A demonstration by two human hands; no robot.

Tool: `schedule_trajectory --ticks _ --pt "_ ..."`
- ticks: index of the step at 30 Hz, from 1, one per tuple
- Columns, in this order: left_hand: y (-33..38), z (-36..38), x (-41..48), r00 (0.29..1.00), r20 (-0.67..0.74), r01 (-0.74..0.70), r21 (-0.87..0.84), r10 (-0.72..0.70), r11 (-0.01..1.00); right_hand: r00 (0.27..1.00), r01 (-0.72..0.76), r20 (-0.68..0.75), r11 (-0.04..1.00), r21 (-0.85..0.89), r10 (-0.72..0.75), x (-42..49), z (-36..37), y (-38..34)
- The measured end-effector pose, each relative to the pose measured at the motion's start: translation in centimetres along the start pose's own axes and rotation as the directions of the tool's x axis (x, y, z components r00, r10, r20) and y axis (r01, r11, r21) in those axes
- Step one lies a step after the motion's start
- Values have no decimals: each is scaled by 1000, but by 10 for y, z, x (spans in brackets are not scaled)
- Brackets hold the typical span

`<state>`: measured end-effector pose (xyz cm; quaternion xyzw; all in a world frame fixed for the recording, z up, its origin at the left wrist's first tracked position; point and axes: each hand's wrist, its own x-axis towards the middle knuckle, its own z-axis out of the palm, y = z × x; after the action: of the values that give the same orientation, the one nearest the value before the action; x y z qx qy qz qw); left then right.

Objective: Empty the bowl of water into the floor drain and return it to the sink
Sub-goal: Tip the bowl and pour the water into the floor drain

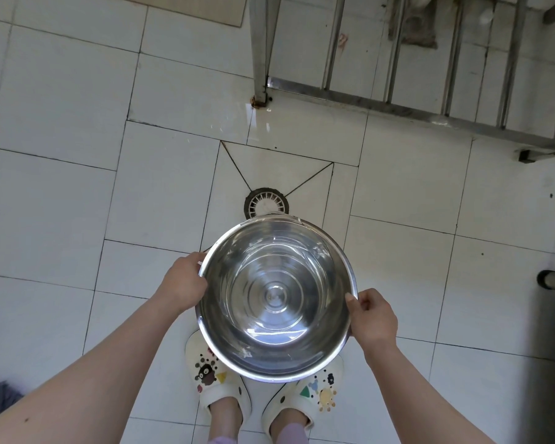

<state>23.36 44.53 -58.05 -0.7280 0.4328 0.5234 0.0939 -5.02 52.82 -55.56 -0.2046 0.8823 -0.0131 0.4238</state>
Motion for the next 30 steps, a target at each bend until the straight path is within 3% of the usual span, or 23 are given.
schedule_trajectory --ticks 30 --pt "5 -1 -5 1000 -17 12 38 -12 999 1000 5 5 1000 15 -5 -1 -4 -3"
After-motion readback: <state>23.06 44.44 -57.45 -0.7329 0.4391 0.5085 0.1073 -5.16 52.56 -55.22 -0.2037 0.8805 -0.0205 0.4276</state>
